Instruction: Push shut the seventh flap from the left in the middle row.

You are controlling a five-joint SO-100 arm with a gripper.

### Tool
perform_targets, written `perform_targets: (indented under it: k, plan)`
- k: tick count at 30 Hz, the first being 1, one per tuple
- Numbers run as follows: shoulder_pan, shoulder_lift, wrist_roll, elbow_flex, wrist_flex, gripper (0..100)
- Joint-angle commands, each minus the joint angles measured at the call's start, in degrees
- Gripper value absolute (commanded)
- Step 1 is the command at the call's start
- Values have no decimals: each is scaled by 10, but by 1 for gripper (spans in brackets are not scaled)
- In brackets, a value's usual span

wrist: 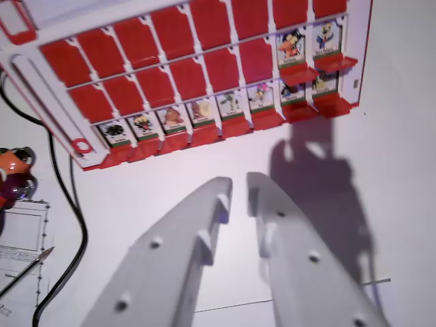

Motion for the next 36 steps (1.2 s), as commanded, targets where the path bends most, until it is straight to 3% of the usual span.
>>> perform_targets:
  k: [1, 17, 36]
  plan:
    - [10, -12, 9, -62, 3, 2]
    - [61, -178, 17, -149, 4, 2]
    - [65, -357, 33, -273, -24, 2]
